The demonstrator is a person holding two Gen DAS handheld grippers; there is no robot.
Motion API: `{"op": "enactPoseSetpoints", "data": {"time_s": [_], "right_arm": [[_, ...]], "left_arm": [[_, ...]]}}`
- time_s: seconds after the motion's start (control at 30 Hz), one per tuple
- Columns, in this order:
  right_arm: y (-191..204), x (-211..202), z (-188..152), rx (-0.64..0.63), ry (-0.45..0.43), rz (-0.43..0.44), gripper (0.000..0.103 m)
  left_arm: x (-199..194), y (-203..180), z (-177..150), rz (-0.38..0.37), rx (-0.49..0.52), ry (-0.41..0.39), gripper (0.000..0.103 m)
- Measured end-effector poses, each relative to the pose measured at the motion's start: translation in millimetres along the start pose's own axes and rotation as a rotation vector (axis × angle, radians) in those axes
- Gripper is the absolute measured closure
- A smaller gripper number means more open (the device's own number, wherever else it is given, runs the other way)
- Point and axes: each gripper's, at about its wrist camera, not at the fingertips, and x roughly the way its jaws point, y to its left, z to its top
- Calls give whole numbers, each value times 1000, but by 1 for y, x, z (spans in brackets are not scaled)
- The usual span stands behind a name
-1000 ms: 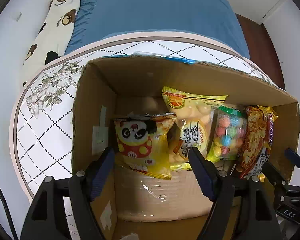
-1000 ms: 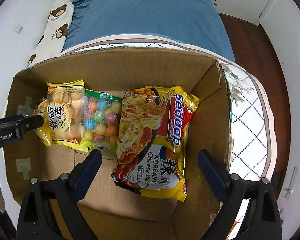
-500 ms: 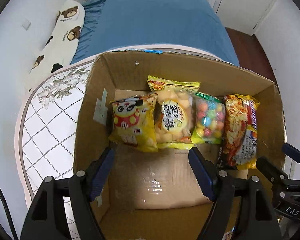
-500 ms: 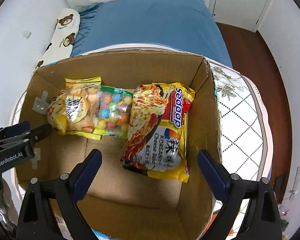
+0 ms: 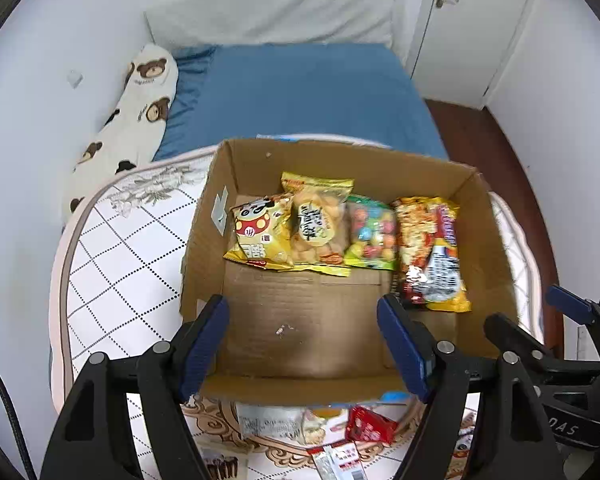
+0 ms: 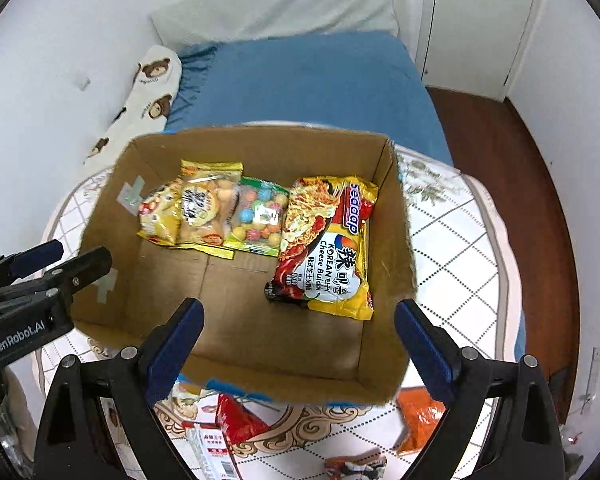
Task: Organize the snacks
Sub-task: 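Grasp the red-white spicy strip pack with the left tool while the right tool grasps the orange panda bag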
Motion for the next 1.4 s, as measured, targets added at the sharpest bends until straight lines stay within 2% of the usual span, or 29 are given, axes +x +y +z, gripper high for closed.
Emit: {"op": "enactPoseSetpoints", "data": {"time_s": [0.1, 0.33, 0.57, 0.67, 0.8, 0.97, 1.1, 1.13, 1.23, 1.27, 1.37, 1.4], "right_arm": [[3, -24, -9, -3, -44, 0, 5], [8, -73, -34, -8, -120, 14, 5], [5, -101, -73, 11, -129, 60, 5], [-3, -97, -98, 36, -85, 77, 5], [-21, -77, -132, 66, -9, 64, 5], [-55, -29, -176, 104, 157, 25, 5], [-80, 14, -207, 104, 281, -20, 5], [-83, 21, -211, 105, 293, -27, 5], [-90, 39, -220, 95, 319, -36, 5], [-91, 44, -222, 87, 320, -34, 5], [-87, 57, -229, 46, 333, -29, 5], [-84, 62, -232, 21, 338, -28, 5]], "left_arm": [[-25, -6, -11, 4, 8, -58, 28], [-70, -10, -37, -15, -3, -137, 28], [-92, -15, -71, -45, -29, -158, 28], [-85, -17, -90, -56, -40, -123, 28], [-51, -25, -124, -63, -63, -1, 28], [20, -39, -174, -70, -92, 216, 28], [82, -52, -205, -85, -119, 416, 28], [94, -54, -213, -44, -116, 564, 28], [125, -64, -227, -27, -123, 642, 28], [133, -66, -231, -1, -113, 675, 28], [145, -74, -238, 42, -101, 672, 28], [144, -76, -239, 50, -100, 661, 31]]}}
